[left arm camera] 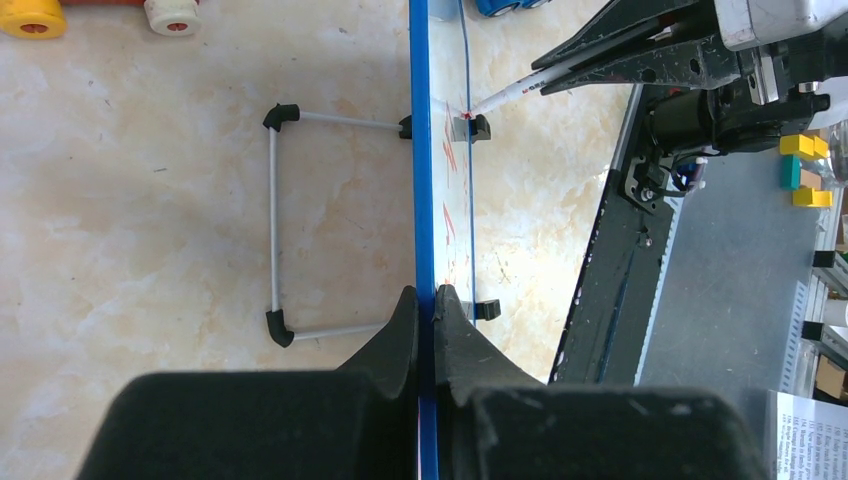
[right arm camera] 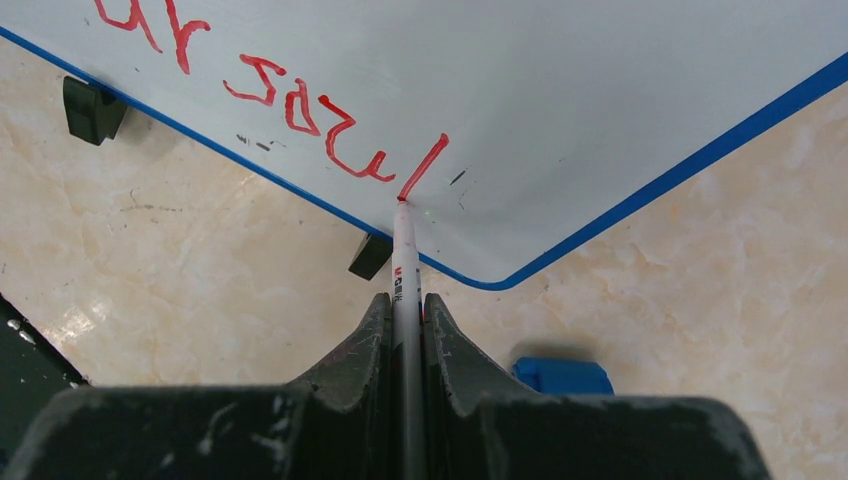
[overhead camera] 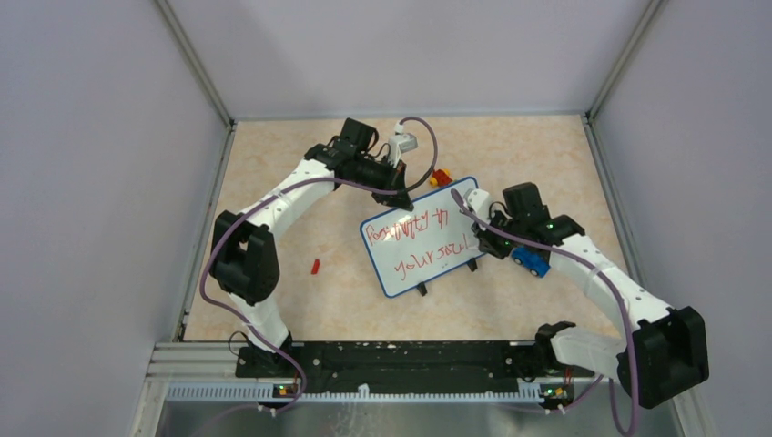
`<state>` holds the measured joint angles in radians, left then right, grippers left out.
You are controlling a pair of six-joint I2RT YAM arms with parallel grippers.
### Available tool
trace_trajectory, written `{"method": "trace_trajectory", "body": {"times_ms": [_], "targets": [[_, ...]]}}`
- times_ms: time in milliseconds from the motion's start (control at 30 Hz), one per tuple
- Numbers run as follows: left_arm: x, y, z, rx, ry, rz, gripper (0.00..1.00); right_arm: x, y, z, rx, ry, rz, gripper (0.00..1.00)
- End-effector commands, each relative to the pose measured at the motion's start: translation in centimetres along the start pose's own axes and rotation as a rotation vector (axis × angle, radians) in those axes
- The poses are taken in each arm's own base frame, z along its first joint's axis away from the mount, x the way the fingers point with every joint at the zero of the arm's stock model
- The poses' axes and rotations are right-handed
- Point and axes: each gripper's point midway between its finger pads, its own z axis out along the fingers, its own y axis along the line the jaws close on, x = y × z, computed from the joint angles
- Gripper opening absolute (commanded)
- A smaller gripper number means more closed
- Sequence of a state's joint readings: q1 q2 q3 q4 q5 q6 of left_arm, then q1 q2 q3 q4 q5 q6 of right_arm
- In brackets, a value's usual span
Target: Write a sentence on the whiteboard
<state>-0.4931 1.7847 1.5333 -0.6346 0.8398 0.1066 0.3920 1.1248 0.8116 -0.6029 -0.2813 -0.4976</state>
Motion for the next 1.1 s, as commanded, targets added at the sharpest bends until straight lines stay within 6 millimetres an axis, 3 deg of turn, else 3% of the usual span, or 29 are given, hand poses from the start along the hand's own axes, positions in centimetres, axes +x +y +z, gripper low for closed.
{"method": "trace_trajectory", "body": {"times_ms": [0,300,600,1067], "targets": [[2.0,-0.5,1.1,0.016,0.054,0.031,0.00,-0.5,-0.7,-0.4,0.033,-0.033,-0.022,0.00],[1.9,-0.6,1.1,0.018,0.051,0.036,0.00,-1.8,-2.0,-2.0,0.086,-0.050,-0.035,0.00],[1.7,-0.8,0.9,0.018,0.046,0.040,0.00,-2.9,-2.0,-3.4,0.085,-0.074,-0.045,0.00],[1.9,-0.5,1.0,0.008,0.047,0.042,0.00,-1.3,-2.9,-0.6,0.087,-0.018,-0.044,0.00]]}}
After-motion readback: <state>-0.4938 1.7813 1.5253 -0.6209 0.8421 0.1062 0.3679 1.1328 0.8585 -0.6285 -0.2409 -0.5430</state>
